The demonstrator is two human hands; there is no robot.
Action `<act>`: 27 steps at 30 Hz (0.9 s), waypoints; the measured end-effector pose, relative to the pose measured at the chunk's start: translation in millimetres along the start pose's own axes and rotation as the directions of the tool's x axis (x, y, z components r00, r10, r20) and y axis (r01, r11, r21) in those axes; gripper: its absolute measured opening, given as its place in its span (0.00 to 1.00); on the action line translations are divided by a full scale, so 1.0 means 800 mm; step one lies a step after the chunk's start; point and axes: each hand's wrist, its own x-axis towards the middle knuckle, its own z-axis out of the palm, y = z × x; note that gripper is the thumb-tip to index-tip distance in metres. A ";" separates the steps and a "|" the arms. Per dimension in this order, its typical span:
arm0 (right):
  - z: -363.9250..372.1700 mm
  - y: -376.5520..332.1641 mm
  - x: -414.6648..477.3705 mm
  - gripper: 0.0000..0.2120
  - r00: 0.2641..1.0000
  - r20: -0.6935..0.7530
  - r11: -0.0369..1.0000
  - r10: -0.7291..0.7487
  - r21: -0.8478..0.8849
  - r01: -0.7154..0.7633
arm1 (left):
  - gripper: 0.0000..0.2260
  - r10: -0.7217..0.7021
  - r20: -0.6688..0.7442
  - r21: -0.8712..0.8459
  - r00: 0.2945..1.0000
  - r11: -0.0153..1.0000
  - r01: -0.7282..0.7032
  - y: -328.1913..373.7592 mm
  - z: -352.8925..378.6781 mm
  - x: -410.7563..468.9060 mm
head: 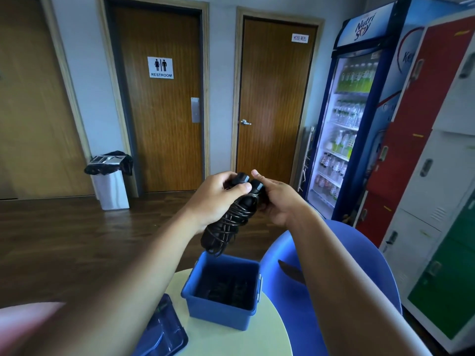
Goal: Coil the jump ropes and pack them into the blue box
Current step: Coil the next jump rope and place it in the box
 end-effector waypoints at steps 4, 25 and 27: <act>0.010 0.021 -0.002 0.15 0.999 0.018 0.992 0.043 0.117 -0.045 | 0.04 0.017 -0.104 -0.024 0.994 1.000 -0.019 0.005 -0.002 0.008; 0.085 0.043 -0.023 0.21 0.943 -0.217 0.968 -0.252 -0.054 0.246 | 0.26 -0.018 -0.306 0.207 0.952 0.975 0.085 0.002 0.000 0.021; 0.089 0.039 -0.022 0.31 0.963 -0.194 0.982 -0.189 -0.058 0.181 | 0.25 0.046 -0.317 0.259 0.947 0.965 0.040 -0.004 -0.001 0.019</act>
